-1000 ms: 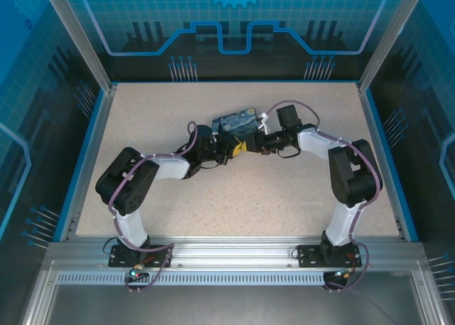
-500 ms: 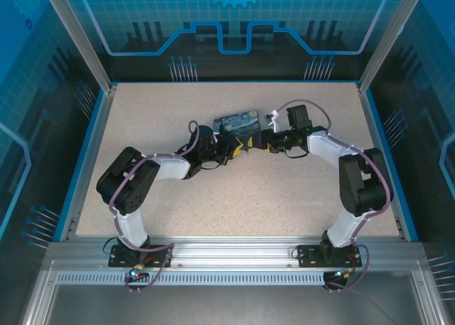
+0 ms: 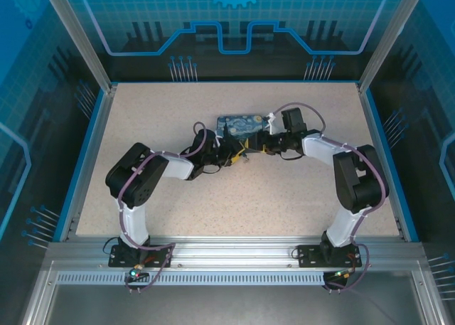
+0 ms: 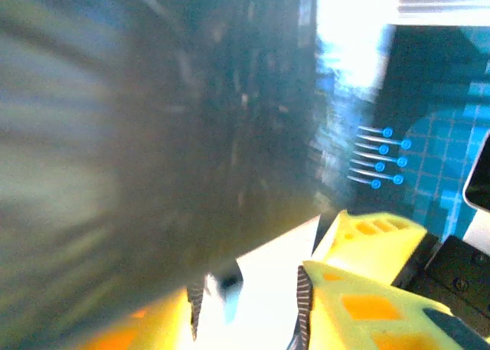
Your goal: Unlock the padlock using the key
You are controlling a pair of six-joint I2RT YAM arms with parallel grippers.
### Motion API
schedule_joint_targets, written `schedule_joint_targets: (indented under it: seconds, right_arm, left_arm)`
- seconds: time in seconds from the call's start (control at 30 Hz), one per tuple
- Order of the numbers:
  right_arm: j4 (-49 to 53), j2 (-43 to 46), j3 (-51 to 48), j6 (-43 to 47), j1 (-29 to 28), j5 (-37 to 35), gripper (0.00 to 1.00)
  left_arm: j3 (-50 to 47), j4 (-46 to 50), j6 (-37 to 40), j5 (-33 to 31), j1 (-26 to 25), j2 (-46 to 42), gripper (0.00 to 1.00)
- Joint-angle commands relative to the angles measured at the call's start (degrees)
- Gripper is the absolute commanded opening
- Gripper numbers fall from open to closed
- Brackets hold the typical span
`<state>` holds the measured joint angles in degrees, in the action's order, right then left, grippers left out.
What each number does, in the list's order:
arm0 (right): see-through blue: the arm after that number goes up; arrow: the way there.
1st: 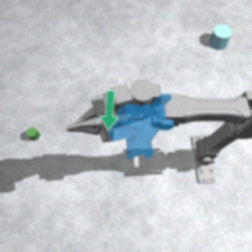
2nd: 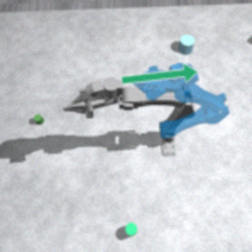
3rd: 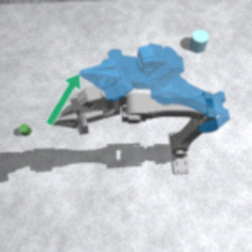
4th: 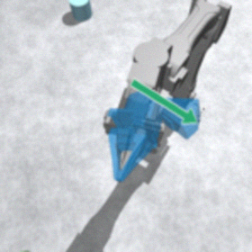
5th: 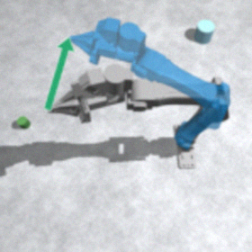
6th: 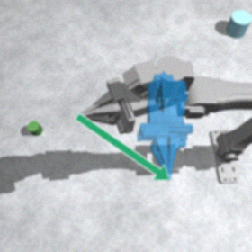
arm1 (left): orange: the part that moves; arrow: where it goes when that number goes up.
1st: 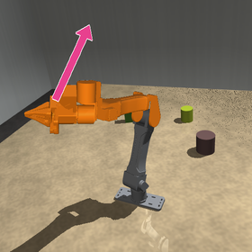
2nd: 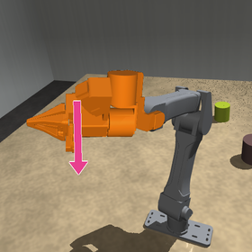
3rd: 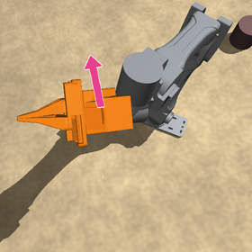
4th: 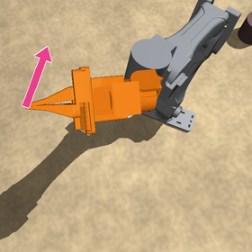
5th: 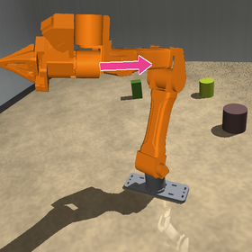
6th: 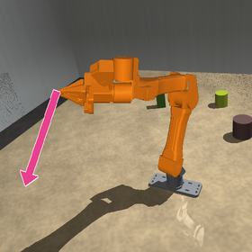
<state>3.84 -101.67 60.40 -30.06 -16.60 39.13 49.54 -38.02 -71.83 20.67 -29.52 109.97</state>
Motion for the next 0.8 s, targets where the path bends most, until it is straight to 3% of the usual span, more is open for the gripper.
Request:
schedule_joint_targets:
  seconds: [0.0,0.33,0.77]
  right_arm:
    - [-1.90,-1.49,-0.63,-0.88,-1.05,-0.97,0.54]
    - [-1.06,-1.61,-0.28,-0.27,-1.15,-1.93,0.53]
    - [-3.61,4.15,-8.74,1.57,-1.33,-9.35,0.53]
  left_arm:
    - [0.24,1.34,1.67,1.22,-0.30,1.79,0.48]
    - [-0.72,2.17,3.10,-0.38,-0.17,2.49,0.55]
    - [-3.71,6.12,6.57,-1.34,1.88,-6.65,0.61]
